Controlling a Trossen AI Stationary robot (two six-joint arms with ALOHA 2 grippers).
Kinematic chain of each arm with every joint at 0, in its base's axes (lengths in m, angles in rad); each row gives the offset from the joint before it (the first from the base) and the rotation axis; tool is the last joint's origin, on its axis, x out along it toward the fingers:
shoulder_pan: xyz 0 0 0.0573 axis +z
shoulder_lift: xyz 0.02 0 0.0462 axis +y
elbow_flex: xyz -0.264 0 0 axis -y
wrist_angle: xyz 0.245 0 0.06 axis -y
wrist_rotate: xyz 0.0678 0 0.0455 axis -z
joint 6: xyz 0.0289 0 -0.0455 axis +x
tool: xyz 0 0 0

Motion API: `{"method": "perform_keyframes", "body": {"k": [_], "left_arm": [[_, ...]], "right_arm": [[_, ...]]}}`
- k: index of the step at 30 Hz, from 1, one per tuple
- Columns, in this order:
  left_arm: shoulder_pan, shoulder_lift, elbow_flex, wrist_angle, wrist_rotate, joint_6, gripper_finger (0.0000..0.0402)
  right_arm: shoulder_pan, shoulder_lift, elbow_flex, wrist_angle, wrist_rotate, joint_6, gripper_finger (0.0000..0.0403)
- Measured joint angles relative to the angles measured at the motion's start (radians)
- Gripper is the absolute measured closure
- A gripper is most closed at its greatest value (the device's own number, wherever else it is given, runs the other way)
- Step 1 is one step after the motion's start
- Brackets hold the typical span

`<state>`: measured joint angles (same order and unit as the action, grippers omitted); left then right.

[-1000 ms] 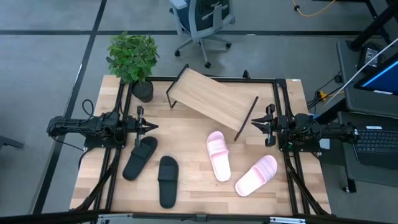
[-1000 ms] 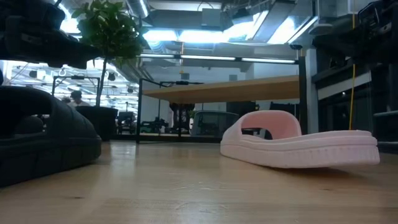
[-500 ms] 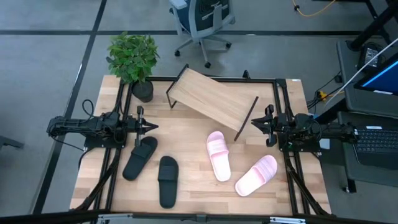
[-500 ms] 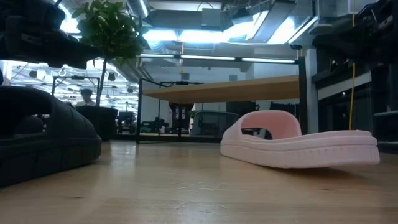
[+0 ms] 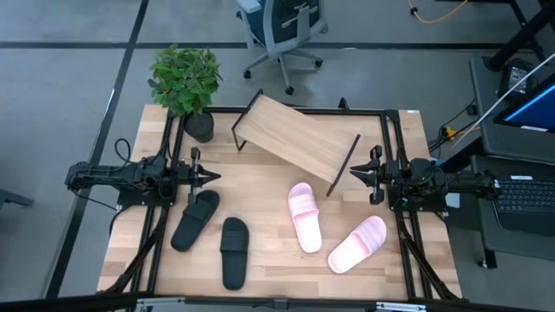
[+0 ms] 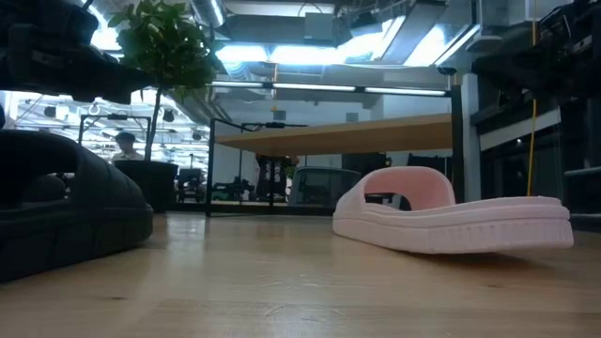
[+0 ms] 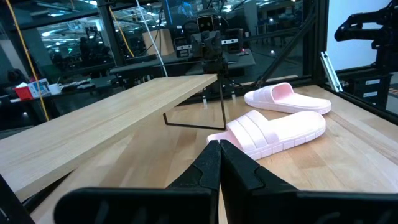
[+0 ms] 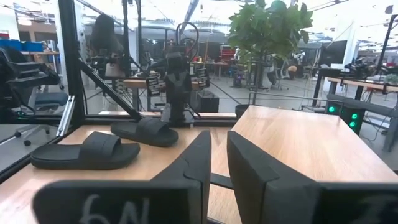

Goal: Pick and place slides into the shelf
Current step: Put the right pink slide on the shelf

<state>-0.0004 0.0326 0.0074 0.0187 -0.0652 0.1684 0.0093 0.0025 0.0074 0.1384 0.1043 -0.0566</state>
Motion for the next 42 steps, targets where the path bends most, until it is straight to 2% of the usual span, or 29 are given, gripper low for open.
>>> {"method": "perform_keyframes", "body": {"k": [9,19,25,32,34,39,42], "left_arm": [[0.000,0.000,0.000,0.007,0.000,-0.038,0.0401],[0.000,0.000,0.000,0.180,-0.002,-0.021,0.0401],[0.000,0.000,0.000,0.213,-0.103,0.021,0.0401],[0.000,0.000,0.000,0.226,-0.088,0.018,0.0401],[0.000,0.000,0.000,0.190,-0.064,0.016,0.0401],[0.000,0.000,0.000,0.069,-0.041,-0.034,0.0401],[0.000,0.000,0.000,0.043,-0.041,-0.068,0.0401]], "right_arm": [[0.000,0.021,0.000,-0.074,0.000,0.021,0.0347],[0.000,0.094,0.000,-0.104,-0.009,0.018,0.0347],[0.000,0.099,0.000,-0.103,-0.009,0.026,0.0347],[0.000,0.100,0.000,-0.070,-0.011,0.025,0.0347],[0.000,0.100,0.000,-0.034,-0.036,0.026,0.0347],[0.000,0.100,0.000,0.157,-0.194,0.022,0.0347],[0.001,0.100,0.017,0.176,-0.242,0.028,0.0347]]}}
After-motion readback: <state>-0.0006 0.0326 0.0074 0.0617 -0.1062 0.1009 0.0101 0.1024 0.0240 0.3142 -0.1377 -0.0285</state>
